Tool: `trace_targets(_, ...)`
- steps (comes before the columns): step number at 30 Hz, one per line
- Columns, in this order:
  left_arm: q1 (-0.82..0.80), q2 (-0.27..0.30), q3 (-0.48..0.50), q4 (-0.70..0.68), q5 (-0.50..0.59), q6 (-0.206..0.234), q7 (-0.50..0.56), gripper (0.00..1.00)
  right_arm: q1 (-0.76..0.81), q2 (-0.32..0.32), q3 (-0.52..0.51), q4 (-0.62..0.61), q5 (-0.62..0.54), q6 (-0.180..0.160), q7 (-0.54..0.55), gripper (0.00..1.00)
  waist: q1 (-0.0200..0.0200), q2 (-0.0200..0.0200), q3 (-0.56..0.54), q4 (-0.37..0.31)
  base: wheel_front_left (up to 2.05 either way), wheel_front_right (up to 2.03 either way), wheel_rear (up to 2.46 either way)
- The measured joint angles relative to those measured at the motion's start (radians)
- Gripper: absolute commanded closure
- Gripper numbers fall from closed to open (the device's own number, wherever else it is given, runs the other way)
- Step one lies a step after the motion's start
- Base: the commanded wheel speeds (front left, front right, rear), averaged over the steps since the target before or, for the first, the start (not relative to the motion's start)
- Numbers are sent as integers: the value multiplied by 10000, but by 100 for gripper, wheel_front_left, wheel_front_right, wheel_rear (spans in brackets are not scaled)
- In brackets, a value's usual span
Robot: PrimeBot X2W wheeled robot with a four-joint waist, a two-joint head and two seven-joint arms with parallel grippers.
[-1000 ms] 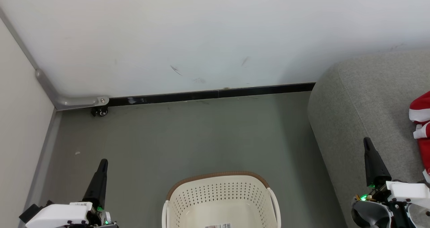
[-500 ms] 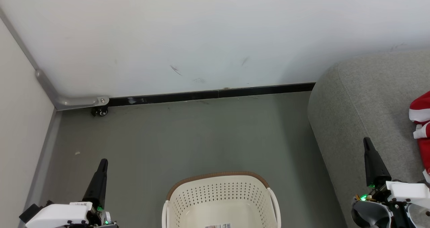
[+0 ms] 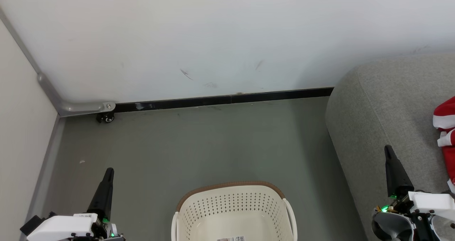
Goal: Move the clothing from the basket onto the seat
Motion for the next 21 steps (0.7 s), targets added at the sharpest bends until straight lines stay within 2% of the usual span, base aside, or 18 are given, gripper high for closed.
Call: trace_targets(21,0,0,2,-10,0,0,0,100,0,0,2,-2,0,0,0,100,0,0,1,-1,0,0,0)
